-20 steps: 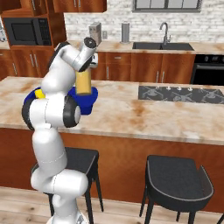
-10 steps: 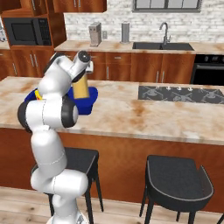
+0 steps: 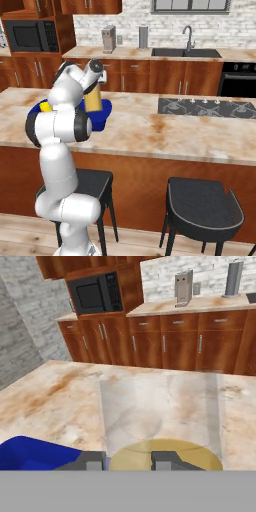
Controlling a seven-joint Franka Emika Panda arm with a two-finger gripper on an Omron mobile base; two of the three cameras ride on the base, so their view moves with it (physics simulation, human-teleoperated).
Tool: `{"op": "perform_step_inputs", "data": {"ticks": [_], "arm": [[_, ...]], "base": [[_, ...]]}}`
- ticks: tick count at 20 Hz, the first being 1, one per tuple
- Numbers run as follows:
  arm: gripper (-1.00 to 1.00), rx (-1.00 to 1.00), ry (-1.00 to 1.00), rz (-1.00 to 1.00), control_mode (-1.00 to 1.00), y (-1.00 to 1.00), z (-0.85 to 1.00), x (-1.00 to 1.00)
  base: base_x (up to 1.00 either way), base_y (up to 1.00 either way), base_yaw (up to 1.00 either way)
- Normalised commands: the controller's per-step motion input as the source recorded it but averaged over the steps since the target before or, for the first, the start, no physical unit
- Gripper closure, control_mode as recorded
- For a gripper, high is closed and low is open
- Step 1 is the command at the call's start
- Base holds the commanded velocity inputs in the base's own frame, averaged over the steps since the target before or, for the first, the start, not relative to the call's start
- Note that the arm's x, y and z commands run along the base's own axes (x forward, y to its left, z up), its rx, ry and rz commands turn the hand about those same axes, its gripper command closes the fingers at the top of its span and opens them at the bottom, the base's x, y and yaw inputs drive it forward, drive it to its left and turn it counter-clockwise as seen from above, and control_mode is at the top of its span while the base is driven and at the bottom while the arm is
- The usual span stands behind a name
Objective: There is a tray on the dining counter. Grab the cup, mug, and pitcher and place them on the tray. The pitcher may be placed next to the tray if it cannot fit the tray.
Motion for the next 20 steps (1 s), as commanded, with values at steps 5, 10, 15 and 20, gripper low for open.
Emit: {"op": "perform_step_inputs", "data": {"ticks": [5, 10, 15, 20], "arm": [[1.0, 0.0, 0.0, 0.0, -1.0, 0.0, -0.14, -0.57], [1.0, 0.0, -0.02, 0.0, -1.0, 0.0, -0.33, -0.38], [1.0, 0.03, -0.04, 0.0, -1.0, -0.13, 0.15, 0.19], [1.0, 0.02, 0.0, 0.0, -1.0, 0.0, 0.3, 0.63]], "base": [[0.0, 0.0, 0.0], [0.0, 0.0, 0.0], [0.0, 0.0, 0.0], [0.0, 0.0, 0.0]]}}
